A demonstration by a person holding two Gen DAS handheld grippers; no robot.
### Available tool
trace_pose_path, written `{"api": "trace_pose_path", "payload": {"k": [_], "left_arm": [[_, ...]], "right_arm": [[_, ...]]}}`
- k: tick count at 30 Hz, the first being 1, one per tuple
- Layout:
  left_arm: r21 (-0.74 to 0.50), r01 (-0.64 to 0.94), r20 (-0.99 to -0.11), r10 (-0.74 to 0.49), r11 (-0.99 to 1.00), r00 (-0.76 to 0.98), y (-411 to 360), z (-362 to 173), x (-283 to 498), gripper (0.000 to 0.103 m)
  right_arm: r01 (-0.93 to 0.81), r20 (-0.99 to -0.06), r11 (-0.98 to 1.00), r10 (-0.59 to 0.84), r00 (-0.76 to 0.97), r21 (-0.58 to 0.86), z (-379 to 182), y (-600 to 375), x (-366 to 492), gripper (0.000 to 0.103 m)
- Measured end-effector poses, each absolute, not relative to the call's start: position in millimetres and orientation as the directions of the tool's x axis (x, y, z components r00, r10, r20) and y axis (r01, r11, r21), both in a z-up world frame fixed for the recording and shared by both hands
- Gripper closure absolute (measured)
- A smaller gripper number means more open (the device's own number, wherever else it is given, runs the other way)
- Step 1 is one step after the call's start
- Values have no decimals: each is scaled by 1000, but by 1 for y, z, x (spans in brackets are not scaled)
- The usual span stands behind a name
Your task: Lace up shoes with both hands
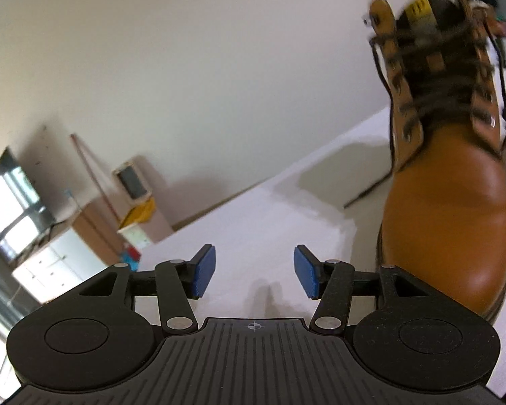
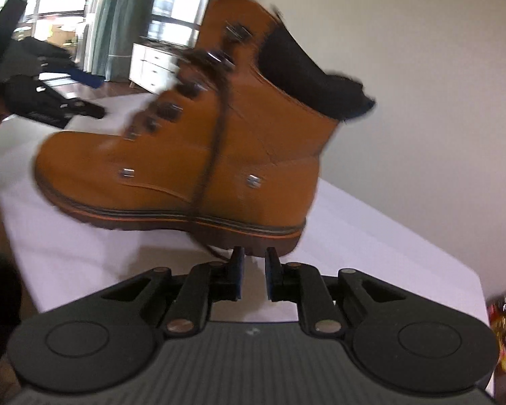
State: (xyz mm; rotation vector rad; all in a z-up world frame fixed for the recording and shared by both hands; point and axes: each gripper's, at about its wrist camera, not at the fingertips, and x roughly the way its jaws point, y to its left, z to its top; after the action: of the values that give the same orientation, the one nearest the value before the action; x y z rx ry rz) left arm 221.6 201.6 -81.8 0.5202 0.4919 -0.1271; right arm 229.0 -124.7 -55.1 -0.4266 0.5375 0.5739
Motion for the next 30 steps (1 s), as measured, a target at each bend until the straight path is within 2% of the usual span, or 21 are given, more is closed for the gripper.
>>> {"api": "trace_pose_path", "payload": {"k": [1, 4, 10, 15, 24, 25, 26, 28, 30], "left_arm": [[429, 269, -486, -31, 862, 874, 203, -84, 222, 58], [359, 289, -484, -87, 887, 871, 209, -77, 216, 61], [325, 324, -486, -138, 888, 863, 186, -75, 197, 61], [286, 304, -477, -140, 909, 868, 143, -75, 188, 58], [225, 206, -461, -82, 952, 884, 95, -83, 194, 58], [230, 203, -461, -77, 952, 884, 96, -84, 194, 55], [235, 199, -460, -72, 951, 885, 97, -84, 193, 49], [234, 199, -450, -75, 952, 890, 108, -78, 194, 47], [260, 214, -439, -81, 942, 895, 116, -72, 199, 47]], "right_arm": [[-608, -587, 761, 392, 708, -225, -57, -124, 234, 89], [-617, -597, 756, 397, 697, -219, -61, -120, 251, 90], [-641, -587, 734, 423, 690, -224, -59, -121, 284, 90], [-712, -582, 655, 484, 653, -255, -60, -112, 330, 90], [-808, -571, 550, 601, 559, -212, -64, -113, 392, 90], [-812, -575, 545, 604, 552, -207, -64, -116, 395, 88], [-813, -577, 544, 603, 552, -209, -64, -120, 397, 80], [-797, -566, 560, 591, 575, -225, -58, -135, 394, 74], [-776, -548, 585, 580, 602, -234, -50, -153, 389, 74]]}}
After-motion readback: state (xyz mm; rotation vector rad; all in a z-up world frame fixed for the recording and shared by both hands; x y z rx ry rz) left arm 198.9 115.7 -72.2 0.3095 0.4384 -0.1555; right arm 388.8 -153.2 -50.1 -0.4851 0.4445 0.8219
